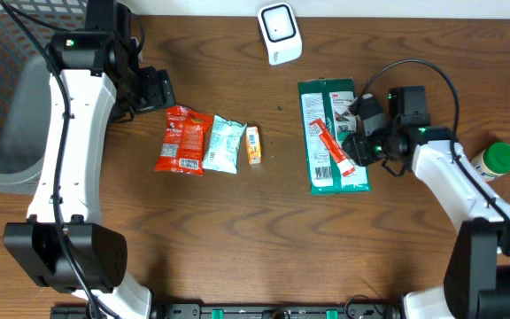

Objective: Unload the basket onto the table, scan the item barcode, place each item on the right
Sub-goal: 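Grasp the red stick packet on the glove pack with the right gripper, then lift the red stick packet off the glove pack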

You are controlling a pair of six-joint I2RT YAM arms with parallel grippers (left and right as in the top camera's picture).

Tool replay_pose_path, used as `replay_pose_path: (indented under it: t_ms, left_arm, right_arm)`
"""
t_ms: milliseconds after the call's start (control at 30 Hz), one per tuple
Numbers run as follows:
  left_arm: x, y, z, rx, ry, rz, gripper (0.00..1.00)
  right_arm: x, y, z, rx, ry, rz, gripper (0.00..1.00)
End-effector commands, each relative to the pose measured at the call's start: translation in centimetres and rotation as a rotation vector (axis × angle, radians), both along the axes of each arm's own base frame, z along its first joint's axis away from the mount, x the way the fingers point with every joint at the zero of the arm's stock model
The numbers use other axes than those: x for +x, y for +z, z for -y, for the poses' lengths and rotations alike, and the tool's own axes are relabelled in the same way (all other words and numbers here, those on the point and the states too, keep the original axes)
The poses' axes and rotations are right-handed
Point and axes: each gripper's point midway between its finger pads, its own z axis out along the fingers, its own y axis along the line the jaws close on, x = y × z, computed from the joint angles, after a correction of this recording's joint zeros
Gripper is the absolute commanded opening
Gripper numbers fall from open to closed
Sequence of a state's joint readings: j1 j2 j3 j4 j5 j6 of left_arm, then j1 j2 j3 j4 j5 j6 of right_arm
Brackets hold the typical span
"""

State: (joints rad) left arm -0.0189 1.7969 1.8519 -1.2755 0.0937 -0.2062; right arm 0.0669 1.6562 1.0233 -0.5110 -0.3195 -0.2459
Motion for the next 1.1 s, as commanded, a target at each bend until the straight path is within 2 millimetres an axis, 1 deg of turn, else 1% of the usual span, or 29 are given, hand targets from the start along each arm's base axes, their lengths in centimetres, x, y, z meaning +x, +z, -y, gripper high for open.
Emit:
replay_pose_path:
  t_ms: [0, 67, 200, 300, 400, 500, 600, 700, 800, 1067]
  left_arm:
    - [0.0, -0.1, -0.4, 0.016, 0.005, -0.005, 0.89]
    - [0.0, -0.1, -0.4, 0.016, 0.005, -0.005, 0.89]
    - [0.0, -0.1, -0.4, 0.016, 0.005, -0.005, 0.89]
    - [0.0, -0.1, -0.4, 0.016, 0.005, -0.005, 0.89]
    - [0.0, -0.1, -0.4, 0.016, 0.005, -0.005, 0.89]
    - [0.0, -0.1, -0.4, 0.016, 0.005, -0.005, 0.89]
    - [0.0, -0.1, -0.4, 0.016, 0.005, -0.005, 0.89]
    - [0.0, -0.1, -0.4, 0.016, 0.005, -0.005, 0.89]
    - [0.0, -0.1, -0.4, 0.016, 0.005, -0.005, 0.89]
    - [0.0, -0.1, -0.4, 0.016, 0.005, -0.005, 0.89]
  right_arm:
    - [-0.6, -2.6, 0.1, 0.018, 0.004, -0.075, 0.38]
    - [-0.6, -3.8, -0.2, 0.021, 0.029, -0.088, 0.44]
    - [-0.1, -5.5, -1.0, 0.035, 0.054, -0.097, 0.46]
    - [0.2, -6.0, -1.3, 0.032, 0.066, -0.085, 0.47]
    - [0.4, -5.9, -1.4, 0.033, 0.069, -0.078, 0.43]
    - [0.2, -6.0, -1.4, 0.032, 0.068, -0.085, 0.43]
    - [0.3, -5.9, -1.4, 0.032, 0.068, -0.083, 0.44]
    - [0.7, -4.5, -1.8, 0.051, 0.077, -0.085, 0.47]
    - [1.0, -3.8, -2.1, 0.050, 0.083, -0.086, 0.48]
    - [0.2, -4.0, -3.2, 0.029, 0.148, -0.095, 0.49]
